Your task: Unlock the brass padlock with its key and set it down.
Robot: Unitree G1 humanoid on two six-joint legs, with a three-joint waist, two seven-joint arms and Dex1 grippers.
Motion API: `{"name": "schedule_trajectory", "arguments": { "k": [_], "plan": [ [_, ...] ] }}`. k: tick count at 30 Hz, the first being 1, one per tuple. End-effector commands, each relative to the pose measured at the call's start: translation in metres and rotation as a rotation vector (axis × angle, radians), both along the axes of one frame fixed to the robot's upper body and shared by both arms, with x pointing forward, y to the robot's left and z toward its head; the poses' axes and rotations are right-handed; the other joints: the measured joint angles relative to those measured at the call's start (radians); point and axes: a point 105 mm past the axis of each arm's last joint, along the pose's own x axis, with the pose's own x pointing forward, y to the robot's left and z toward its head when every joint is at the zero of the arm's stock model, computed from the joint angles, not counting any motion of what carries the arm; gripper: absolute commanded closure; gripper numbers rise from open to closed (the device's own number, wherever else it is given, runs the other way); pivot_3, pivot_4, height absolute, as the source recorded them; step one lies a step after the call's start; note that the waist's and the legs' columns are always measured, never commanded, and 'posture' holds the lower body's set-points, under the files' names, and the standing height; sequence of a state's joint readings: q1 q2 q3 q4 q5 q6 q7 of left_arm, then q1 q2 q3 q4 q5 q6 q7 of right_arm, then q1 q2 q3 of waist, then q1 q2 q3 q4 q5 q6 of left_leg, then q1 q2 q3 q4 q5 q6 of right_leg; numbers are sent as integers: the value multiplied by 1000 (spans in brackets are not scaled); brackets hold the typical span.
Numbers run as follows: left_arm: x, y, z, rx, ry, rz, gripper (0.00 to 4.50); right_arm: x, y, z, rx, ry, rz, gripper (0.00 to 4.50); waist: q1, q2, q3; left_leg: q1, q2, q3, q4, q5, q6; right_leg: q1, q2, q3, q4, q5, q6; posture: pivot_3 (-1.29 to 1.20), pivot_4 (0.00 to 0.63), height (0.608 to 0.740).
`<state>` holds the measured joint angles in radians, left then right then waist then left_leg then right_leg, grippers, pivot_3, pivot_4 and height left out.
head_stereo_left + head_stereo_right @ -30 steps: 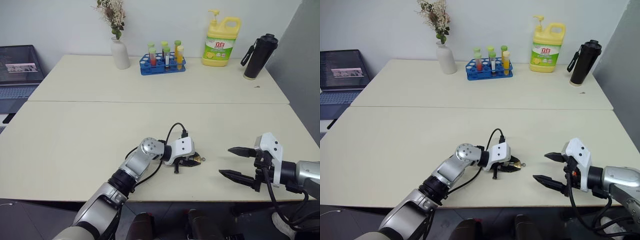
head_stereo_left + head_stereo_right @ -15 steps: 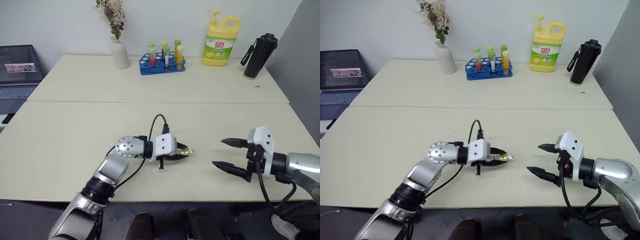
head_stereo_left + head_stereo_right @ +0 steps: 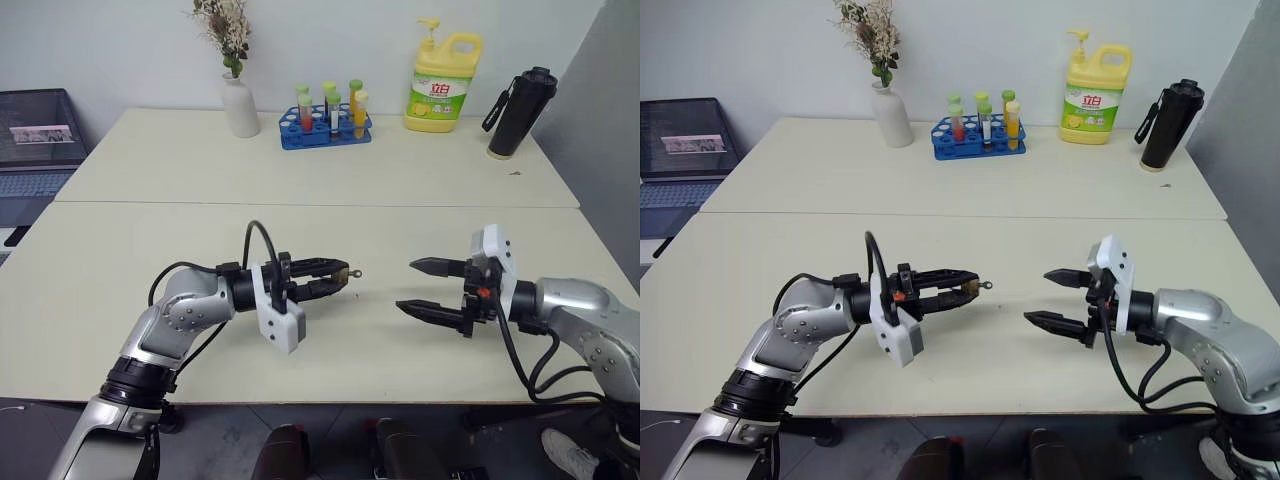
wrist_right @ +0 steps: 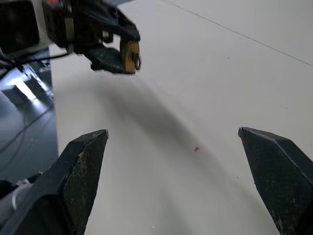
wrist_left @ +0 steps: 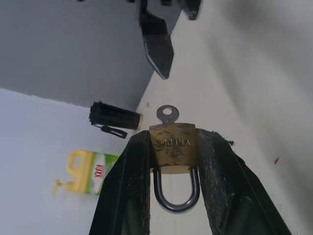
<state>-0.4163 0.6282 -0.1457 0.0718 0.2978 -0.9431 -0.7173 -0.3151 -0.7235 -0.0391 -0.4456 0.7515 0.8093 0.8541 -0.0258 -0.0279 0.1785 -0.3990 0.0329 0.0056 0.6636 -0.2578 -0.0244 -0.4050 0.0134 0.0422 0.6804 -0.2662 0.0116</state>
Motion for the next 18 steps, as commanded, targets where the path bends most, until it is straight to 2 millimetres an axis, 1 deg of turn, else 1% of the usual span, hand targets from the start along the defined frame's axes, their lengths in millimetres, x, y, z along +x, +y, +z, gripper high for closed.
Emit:
{"name": "schedule_trajectory", "arguments": {
  "k": [1, 8, 13, 18],
  "plan": [
    [-1, 4, 14, -41, -127, -10, 3526, 0, 20, 13, 71, 14, 96, 0, -1, 0, 0, 0, 0, 0, 0, 0, 0, 0, 0, 0, 0, 0, 0, 0, 150, 740],
    [0, 5, 20, -58, -196, 10, 3526, 5, 45, 18, 122, 62, 181, 0, -1, 0, 0, -1, 1, -1, 0, 0, 0, 0, -1, -2, 0, 1, -1, 0, 150, 740],
    [-2, 6, 19, -50, -211, 13, 3526, 7, 55, 20, 151, 100, 229, 0, -1, 0, 0, -1, 2, -1, 0, 0, 0, 0, -2, -2, 1, 1, -2, 0, 150, 740],
    [-3, 6, 19, -44, -217, 14, 3526, 9, 57, 20, 153, 119, 249, 0, -1, 0, 0, -1, 3, -1, 0, 0, 0, 0, -3, -2, 1, 1, -2, 0, 150, 740]
  ]
}}
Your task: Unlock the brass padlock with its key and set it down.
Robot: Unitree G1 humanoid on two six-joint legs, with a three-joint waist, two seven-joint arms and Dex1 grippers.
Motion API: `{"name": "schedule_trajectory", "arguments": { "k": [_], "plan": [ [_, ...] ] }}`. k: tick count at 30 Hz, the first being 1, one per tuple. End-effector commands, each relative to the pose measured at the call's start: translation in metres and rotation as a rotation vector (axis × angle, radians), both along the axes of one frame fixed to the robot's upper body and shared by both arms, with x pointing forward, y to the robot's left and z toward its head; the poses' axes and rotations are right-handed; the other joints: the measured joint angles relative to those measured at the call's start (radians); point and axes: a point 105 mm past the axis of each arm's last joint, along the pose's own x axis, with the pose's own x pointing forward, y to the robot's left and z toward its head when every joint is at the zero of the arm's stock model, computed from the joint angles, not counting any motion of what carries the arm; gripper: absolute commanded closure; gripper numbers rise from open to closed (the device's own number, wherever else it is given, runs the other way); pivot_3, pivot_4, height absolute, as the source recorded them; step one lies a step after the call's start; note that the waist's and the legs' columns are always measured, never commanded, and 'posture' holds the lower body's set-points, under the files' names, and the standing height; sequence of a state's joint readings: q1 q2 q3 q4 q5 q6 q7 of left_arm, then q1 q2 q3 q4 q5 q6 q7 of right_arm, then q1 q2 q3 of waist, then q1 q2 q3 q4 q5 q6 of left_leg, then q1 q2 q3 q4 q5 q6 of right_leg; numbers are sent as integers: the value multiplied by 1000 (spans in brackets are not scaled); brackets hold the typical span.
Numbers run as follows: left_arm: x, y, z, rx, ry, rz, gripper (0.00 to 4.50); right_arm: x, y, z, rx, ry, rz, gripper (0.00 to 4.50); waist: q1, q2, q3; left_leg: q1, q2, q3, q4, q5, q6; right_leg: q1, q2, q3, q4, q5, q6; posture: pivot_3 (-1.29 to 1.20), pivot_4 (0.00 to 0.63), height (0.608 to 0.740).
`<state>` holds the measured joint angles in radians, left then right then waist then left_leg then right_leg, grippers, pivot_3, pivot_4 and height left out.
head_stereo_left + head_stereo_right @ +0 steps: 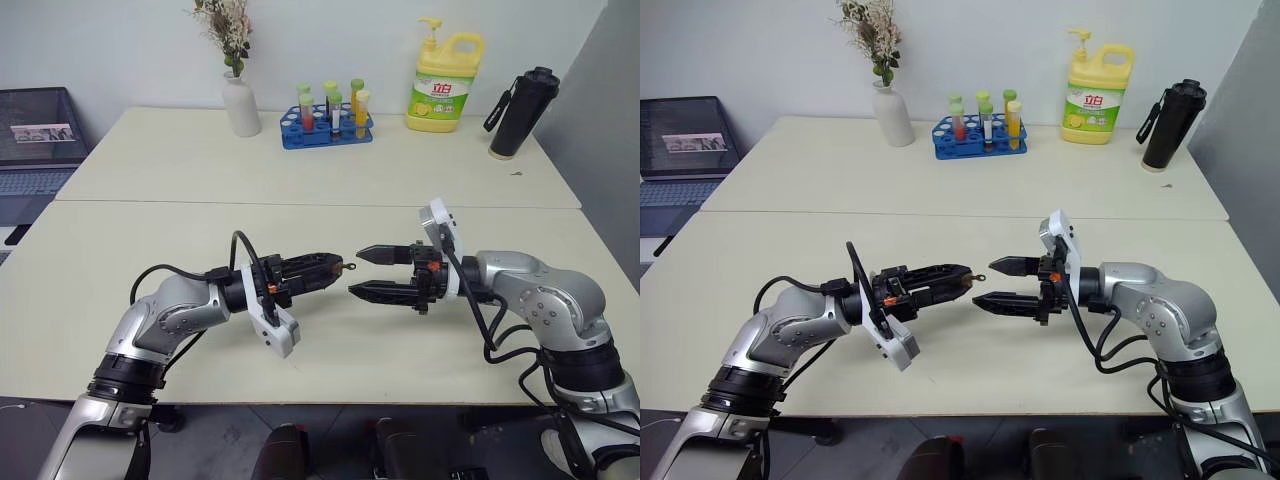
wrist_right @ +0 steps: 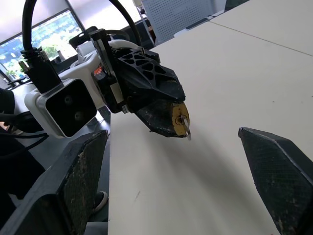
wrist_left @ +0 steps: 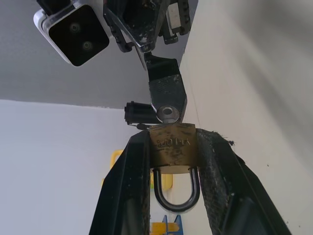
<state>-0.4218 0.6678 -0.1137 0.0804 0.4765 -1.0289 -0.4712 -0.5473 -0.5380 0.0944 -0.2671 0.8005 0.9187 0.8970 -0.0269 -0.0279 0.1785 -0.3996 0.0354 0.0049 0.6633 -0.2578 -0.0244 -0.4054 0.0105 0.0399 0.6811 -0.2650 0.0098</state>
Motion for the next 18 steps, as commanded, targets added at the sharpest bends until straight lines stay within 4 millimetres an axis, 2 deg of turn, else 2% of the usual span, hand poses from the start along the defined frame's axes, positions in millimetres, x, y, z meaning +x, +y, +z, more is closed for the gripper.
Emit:
{"name": "schedule_trajectory", "arguments": {
  "k": [1, 4, 7, 10, 17, 18],
  "plan": [
    [-4, -2, 10, -15, -45, -11, 3526, -3, 4, 11, 22, -19, 49, 0, 0, 0, 0, 0, 0, 0, 0, 0, 0, 0, 0, 0, 0, 0, 0, 0, 150, 740],
    [-5, -2, 10, -17, -46, -13, 3526, -2, 7, 10, 17, -14, 57, 0, 0, 0, 0, 0, 0, 0, 0, 0, 0, 0, 0, 0, 0, 0, 0, 0, 150, 740],
    [-5, -3, 10, -10, -48, -15, 3526, 0, 8, 10, 24, -8, 55, 589, 0, 0, 0, 0, 0, 0, 0, 0, 0, 0, 0, 0, 0, 0, 0, 0, 150, 740],
    [-6, -4, 10, -9, -49, -18, 3526, -1, 10, 11, 30, -5, 62, 1590, 0, 0, 0, 0, 0, 0, 0, 0, 0, 0, 0, 0, 0, 0, 0, 0, 150, 740],
    [-7, -5, 8, -4, -46, -20, 3526, -1, 11, 11, 34, 3, 70, 4246, 0, 0, 0, 0, 0, 0, 0, 0, 0, 0, 0, 0, 0, 0, 0, 0, 150, 740],
    [-7, -5, 8, -3, -46, -21, 3526, -1, 11, 11, 34, 5, 70, 4496, 0, 0, 0, 0, 0, 0, 0, 0, 0, 0, 0, 0, 0, 0, 0, 0, 150, 740]
  ]
}}
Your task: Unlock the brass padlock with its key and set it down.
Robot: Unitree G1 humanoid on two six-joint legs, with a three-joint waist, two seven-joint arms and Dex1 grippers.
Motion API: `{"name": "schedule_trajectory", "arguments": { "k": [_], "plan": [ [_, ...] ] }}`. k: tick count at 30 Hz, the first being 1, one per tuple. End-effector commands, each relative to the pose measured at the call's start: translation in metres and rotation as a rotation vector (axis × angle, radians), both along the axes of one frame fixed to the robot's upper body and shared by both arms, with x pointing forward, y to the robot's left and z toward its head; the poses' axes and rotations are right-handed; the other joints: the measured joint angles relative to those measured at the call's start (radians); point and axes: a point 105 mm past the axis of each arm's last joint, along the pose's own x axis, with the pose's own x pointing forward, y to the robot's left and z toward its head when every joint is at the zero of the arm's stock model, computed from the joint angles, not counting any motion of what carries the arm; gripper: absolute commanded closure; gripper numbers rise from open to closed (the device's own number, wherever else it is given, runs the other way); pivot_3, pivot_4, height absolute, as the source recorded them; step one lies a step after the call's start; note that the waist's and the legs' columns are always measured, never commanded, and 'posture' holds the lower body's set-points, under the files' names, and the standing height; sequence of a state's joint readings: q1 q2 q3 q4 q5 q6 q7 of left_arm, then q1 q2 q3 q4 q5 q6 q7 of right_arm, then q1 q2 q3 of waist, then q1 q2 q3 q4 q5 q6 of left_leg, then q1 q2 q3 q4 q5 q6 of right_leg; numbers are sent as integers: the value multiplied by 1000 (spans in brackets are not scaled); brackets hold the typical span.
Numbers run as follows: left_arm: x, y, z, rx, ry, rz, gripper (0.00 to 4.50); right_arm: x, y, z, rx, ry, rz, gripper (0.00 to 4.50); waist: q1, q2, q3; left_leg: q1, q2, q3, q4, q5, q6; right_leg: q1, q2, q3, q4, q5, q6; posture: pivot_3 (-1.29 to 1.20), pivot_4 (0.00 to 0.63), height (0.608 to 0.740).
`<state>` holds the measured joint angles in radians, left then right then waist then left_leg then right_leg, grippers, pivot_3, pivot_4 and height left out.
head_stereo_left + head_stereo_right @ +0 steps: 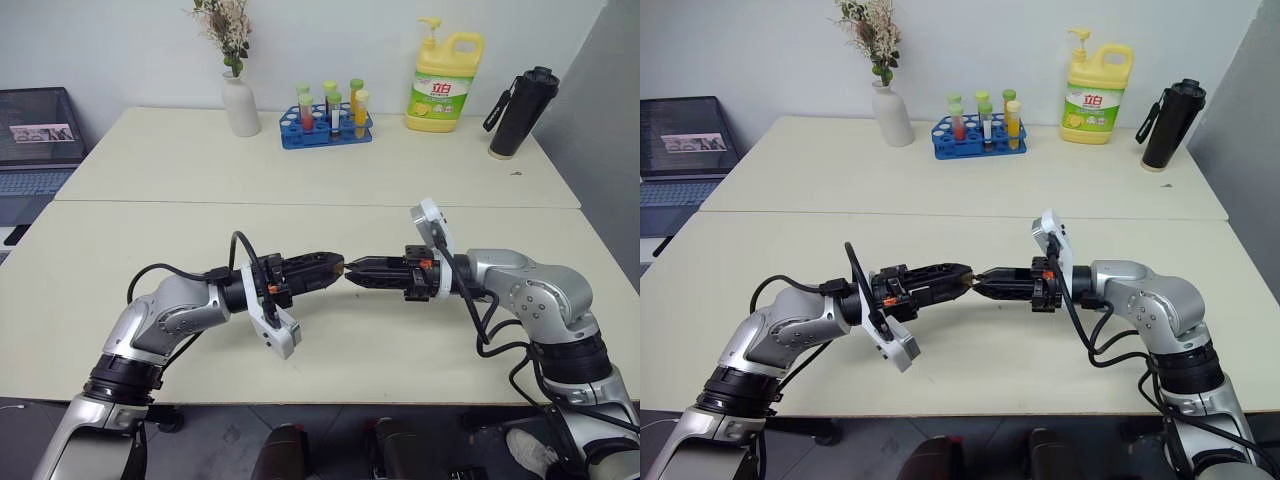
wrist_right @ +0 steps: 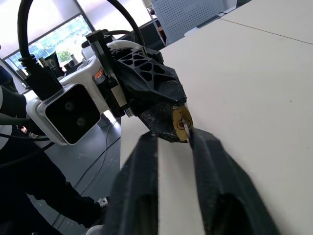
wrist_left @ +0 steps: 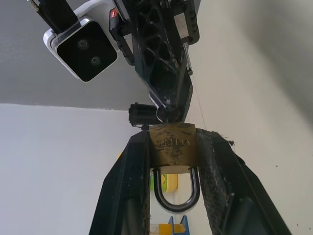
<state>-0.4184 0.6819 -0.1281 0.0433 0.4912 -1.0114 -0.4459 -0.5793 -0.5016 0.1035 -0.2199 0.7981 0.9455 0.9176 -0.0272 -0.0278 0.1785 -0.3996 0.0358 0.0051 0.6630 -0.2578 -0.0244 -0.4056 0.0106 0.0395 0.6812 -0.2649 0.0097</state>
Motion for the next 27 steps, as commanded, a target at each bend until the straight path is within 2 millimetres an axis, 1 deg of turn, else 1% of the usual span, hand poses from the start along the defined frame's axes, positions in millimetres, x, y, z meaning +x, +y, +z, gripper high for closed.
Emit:
{"name": "schedule_trajectory", "arguments": {
  "k": [1, 12, 15, 21, 27],
  "plan": [
    [-3, -2, 5, -10, -23, -12, 3526, -4, 5, 12, 16, -38, 42, 4500, 0, 0, 0, 0, 0, 0, 0, 0, 0, 0, 0, 0, 0, 0, 0, 0, 150, 740],
    [-6, -2, 1, 9, -20, -21, 3526, -9, 3, 16, 12, 14, 110, 4500, 0, 0, 0, 0, 0, 0, 0, 0, 0, 0, 0, 0, 0, 0, 0, 0, 150, 740],
    [-7, -2, -1, 20, -21, -29, 3526, -10, 2, 20, 14, 89, 147, 4500, 0, 0, 0, 0, 0, 0, 0, 0, 0, 0, 0, 0, 0, 0, 0, 0, 150, 740],
    [-6, -3, 0, 36, -51, -38, 3526, -8, 3, 25, 22, 341, 178, 4500, 0, 0, 0, 0, 1, 1, 0, 0, 0, 0, 0, 0, 0, 0, 0, 0, 150, 740],
    [-7, -3, -1, 38, -57, -37, 3526, -5, 4, 25, 23, 421, 162, 4500, -1, 0, 0, -1, 2, 1, -1, 0, 0, -1, 0, 0, 0, 0, 0, 0, 150, 740]
  ]
}}
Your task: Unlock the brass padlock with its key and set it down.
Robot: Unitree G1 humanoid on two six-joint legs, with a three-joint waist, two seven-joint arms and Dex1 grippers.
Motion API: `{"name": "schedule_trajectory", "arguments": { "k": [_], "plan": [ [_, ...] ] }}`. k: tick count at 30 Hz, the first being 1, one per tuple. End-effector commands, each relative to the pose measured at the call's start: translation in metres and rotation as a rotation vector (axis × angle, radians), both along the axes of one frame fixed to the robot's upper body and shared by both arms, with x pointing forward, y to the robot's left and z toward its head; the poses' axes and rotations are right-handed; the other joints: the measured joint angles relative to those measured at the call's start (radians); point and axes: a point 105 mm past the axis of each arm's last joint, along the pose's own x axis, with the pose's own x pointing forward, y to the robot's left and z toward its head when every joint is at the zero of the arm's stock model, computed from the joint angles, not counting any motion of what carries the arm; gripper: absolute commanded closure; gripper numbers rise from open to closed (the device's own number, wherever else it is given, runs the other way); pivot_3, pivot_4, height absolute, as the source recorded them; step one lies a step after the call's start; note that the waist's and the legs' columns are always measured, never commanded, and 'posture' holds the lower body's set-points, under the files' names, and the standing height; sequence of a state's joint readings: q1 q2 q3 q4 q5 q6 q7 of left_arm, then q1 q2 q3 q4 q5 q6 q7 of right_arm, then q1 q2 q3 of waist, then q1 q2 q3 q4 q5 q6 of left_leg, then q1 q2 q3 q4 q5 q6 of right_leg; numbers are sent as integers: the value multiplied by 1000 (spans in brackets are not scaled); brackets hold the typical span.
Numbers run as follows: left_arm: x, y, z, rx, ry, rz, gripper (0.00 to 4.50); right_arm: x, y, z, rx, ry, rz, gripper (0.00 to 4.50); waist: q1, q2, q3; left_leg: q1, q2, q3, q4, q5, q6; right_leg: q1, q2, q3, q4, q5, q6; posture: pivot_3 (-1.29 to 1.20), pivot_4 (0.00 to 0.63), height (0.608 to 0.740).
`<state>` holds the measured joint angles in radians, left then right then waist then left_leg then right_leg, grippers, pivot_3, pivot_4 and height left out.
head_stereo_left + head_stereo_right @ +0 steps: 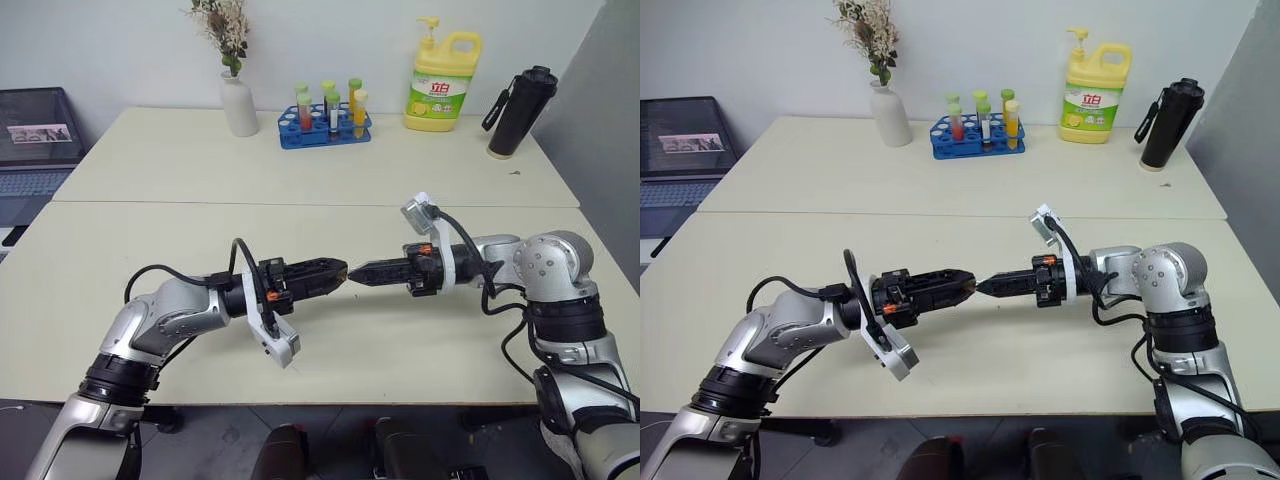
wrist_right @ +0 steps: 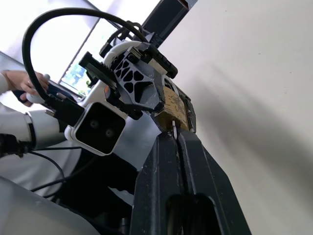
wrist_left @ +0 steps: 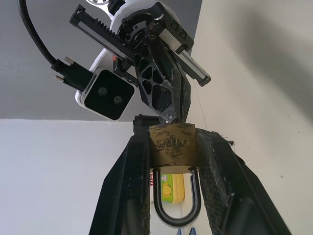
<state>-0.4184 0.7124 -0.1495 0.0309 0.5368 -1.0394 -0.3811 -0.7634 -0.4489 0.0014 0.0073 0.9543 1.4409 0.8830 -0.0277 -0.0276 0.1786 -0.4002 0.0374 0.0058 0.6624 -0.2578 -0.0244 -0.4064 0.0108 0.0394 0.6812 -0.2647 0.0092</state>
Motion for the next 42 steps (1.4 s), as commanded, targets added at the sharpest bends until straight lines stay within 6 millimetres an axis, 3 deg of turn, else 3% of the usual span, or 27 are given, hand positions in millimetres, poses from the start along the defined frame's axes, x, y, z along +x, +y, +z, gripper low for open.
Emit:
{"name": "schedule_trajectory", "arguments": {
  "k": [1, 6, 9, 14, 18, 22, 33, 42],
  "plan": [
    [-1, -1, 0, 13, -15, -3, 3526, -10, 7, 21, 65, -37, 75, 4500, 0, 0, 0, 0, 0, 0, 0, 0, 0, 0, 0, 0, 0, 0, 0, 0, 150, 740],
    [-2, -1, -1, 3, -5, 2, 3526, -13, 10, 18, 46, -140, 73, 4500, -1, 0, 0, 0, 0, 0, 0, 0, 0, 0, 0, 0, 0, 0, 0, 0, 150, 740],
    [-2, -1, -1, 0, -1, 3, 3526, -13, 10, 14, 25, -267, 63, 3910, -1, 0, 0, 0, 0, 0, 0, 0, 0, 0, 0, 0, 0, 0, 0, 0, 150, 740],
    [-1, -1, -1, -11, 16, 12, 3526, -11, -2, 0, -92, -530, 70, 2090, 0, 0, 0, 0, 0, 0, 0, 0, 0, 0, 1, -1, 0, -1, 2, 0, 150, 740],
    [-2, -2, 1, -21, 22, 10, 3526, -12, -13, -2, -107, -574, 64, 745, 0, 0, 0, 0, 0, 0, 0, 0, 0, 0, 1, 0, -1, -1, 2, 0, 150, 740],
    [-3, -4, 4, -27, 20, -1, 3526, -6, -21, -6, -111, -556, -7, 706, -1, 0, 0, 0, 1, 0, 0, 0, 0, 0, 1, 0, 0, -1, 1, 0, 150, 740],
    [-2, -7, 6, -29, 19, -17, 3526, -5, 12, 8, 43, -484, -47, 706, -1, 0, 0, 0, 3, 1, 0, 0, 0, 0, 3, 0, 0, 0, 0, 0, 150, 740],
    [-2, -7, 7, -36, 18, -14, 3526, -5, 16, 7, 50, -469, -39, 706, -1, 0, 0, 0, 3, 1, 0, 0, 0, 0, 3, 0, 0, 0, 0, 0, 150, 740]
  ]
}}
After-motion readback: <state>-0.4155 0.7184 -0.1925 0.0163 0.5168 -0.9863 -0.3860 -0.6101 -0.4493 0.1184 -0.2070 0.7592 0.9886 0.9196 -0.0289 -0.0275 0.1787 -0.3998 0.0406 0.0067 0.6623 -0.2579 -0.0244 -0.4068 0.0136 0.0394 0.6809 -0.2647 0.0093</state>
